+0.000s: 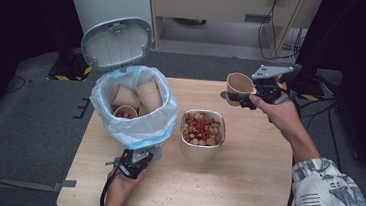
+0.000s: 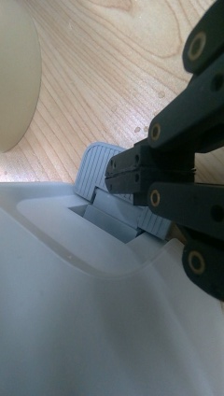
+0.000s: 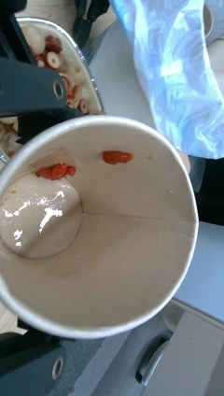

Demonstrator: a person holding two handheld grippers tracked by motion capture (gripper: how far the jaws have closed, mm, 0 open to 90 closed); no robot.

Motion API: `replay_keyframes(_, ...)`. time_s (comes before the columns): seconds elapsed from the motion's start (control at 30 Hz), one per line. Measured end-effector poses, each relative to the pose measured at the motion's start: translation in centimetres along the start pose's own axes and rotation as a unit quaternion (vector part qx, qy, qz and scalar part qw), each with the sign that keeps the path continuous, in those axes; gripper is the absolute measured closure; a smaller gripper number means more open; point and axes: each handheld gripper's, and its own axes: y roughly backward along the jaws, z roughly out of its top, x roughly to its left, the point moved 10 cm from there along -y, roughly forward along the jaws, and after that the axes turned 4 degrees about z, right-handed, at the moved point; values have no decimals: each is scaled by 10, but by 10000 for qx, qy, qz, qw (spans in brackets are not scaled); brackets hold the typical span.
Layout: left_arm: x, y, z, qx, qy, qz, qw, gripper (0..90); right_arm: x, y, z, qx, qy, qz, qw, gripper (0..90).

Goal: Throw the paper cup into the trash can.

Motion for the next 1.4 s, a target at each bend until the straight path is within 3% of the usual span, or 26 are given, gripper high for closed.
replay_keyframes(0.17, 0, 0, 0, 7, -6, 6, 10000, 898, 5, -3, 10, 73, 90, -87, 9999, 339)
replay_keyframes(0.37, 1, 0, 0, 6, -59, -14, 10000, 898, 11, -5, 20, 96, 109, -23, 9999, 340)
replay_keyframes(0.47, 1, 0, 0, 27, -69, 2, 10000, 898, 12, -7, 24, 222, 148, -139, 9995, 340)
replay_keyframes(1.23, 0, 0, 0, 23, -104, 28, 9999, 898, 59, -42, 73, 63, 203, 511, 9985, 336)
replay_keyframes(1.4, 0, 0, 0, 26, -95, 14, 10000, 898, 69, -49, 81, 8, 59, 715, 9974, 336)
